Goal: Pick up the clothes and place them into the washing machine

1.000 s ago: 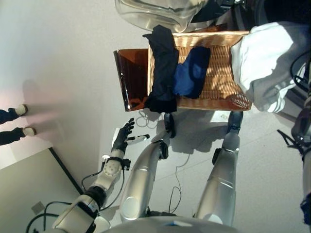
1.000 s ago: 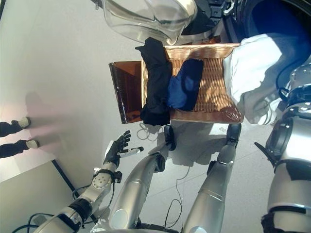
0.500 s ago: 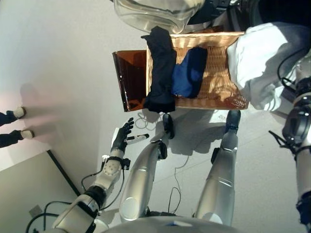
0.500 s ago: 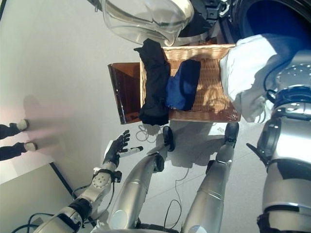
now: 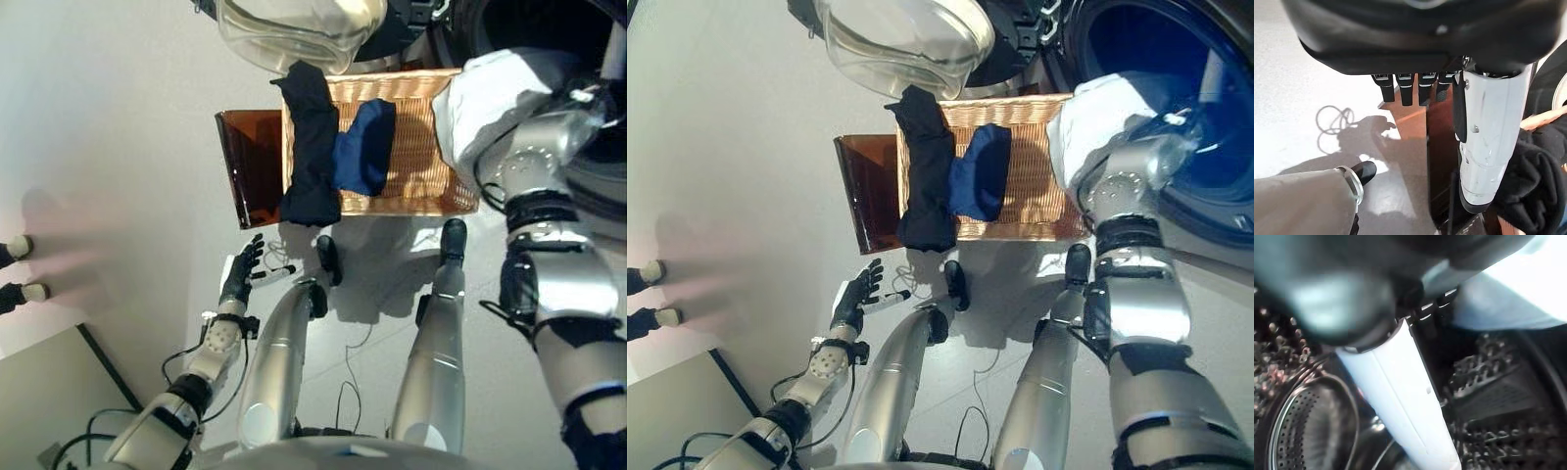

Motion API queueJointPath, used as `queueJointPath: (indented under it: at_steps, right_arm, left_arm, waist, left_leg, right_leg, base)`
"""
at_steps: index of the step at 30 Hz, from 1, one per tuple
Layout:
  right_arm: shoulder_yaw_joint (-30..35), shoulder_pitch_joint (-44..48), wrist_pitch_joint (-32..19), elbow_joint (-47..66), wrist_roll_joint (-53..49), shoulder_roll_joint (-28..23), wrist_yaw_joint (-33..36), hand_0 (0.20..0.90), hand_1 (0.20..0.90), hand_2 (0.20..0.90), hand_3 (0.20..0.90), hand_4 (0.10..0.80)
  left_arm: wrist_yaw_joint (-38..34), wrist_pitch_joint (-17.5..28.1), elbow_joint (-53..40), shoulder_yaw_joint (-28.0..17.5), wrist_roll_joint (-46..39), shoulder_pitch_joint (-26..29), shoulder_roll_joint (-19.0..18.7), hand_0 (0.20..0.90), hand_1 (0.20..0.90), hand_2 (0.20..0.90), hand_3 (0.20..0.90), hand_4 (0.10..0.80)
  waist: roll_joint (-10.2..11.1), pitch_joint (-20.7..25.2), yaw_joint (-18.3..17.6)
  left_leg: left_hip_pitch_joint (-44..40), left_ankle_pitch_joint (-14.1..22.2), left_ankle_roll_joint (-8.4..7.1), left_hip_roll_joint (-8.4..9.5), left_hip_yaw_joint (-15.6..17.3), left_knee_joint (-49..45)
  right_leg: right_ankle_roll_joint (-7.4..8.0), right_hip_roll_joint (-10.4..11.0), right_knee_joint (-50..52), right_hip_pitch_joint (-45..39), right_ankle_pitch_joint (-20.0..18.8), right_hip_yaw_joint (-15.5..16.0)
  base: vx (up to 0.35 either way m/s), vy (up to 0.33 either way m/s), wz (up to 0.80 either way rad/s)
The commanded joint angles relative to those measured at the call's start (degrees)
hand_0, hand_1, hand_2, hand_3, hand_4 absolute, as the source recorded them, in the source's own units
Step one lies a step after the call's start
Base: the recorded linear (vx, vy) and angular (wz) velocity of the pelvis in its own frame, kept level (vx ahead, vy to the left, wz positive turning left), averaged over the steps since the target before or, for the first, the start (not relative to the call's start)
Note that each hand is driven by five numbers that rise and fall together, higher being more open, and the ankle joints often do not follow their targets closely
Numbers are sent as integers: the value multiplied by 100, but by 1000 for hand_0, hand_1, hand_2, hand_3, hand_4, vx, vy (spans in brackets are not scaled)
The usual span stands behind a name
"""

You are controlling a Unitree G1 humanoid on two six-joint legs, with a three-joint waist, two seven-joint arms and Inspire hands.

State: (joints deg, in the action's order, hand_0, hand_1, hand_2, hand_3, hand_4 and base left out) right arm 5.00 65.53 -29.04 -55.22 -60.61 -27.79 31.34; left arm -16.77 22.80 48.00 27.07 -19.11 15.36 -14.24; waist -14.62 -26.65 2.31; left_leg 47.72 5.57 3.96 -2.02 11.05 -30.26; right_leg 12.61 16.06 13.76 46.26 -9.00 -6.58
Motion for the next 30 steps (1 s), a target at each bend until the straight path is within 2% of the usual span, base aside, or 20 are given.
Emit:
queueJointPath:
  at_steps: [1, 7, 10, 14, 19, 26, 30]
  right_arm:
    - [-205, -281, -550, 848, 504, -228, -137, 900, 900, 900, 900, 800]
    - [-336, -671, -526, 1189, 693, 246, -261, 900, 900, 900, 900, 800]
    - [-538, -1153, -423, 1453, 1009, 581, -335, 900, 900, 900, 900, 800]
    - [-435, -1647, -444, 1455, 1025, 842, -402, 900, 900, 900, 900, 800]
    - [-158, -2092, -454, 1106, 933, 893, -412, 900, 900, 900, 900, 800]
    - [-224, -2710, -141, 641, 1527, 768, -228, 900, 900, 900, 900, 800]
    - [-143, -2984, -109, 374, 1494, 886, -219, 900, 900, 900, 900, 800]
  left_arm:
    - [-265, 231, -226, -185, 32, -458, -406, 900, 900, 900, 900, 800]
    - [-318, 238, -328, -256, 93, -488, -403, 900, 900, 900, 900, 800]
    - [-392, 243, -344, -332, 192, -511, -385, 900, 900, 900, 900, 800]
    - [-446, 248, -343, -368, 265, -553, -348, 900, 900, 900, 900, 800]
    - [-455, 286, -360, -368, 299, -601, -316, 900, 900, 900, 900, 800]
    - [-524, 304, -327, -400, 405, -635, -338, 900, 900, 900, 900, 800]
    - [-618, 313, -240, -421, 470, -628, -322, 900, 900, 900, 900, 800]
  waist:
    - [73, 487, 178]
    - [110, 503, 198]
    - [187, 503, 187]
    - [229, 497, 138]
    - [223, 499, 93]
    - [290, 475, -3]
    - [343, 460, -50]
  left_leg:
    - [-156, -185, -678, -219, -160, 561]
    - [-176, -182, -656, -216, -143, 564]
    - [-243, -200, -641, -214, -129, 623]
    - [-280, -201, -638, -230, -132, 646]
    - [-321, -197, -657, -248, -141, 666]
    - [-365, -202, -670, -261, -137, 698]
    - [-393, -203, -675, -279, -141, 733]
  right_leg:
    - [-447, -50, 454, -209, 813, -154]
    - [-449, -38, 402, -239, 781, -141]
    - [-437, -35, 287, -343, 732, -121]
    - [-445, -33, 263, -394, 745, -109]
    - [-445, -35, 266, -439, 781, -87]
    - [-431, -49, 217, -498, 768, -56]
    - [-430, -67, 188, -544, 763, -39]
  base:
    - [-13, 34, -6]
    - [-17, 35, -2]
    - [0, 6, -1]
    - [0, 0, 0]
    - [23, -4, 0]
    - [9, -1, 0]
    - [0, 0, 0]
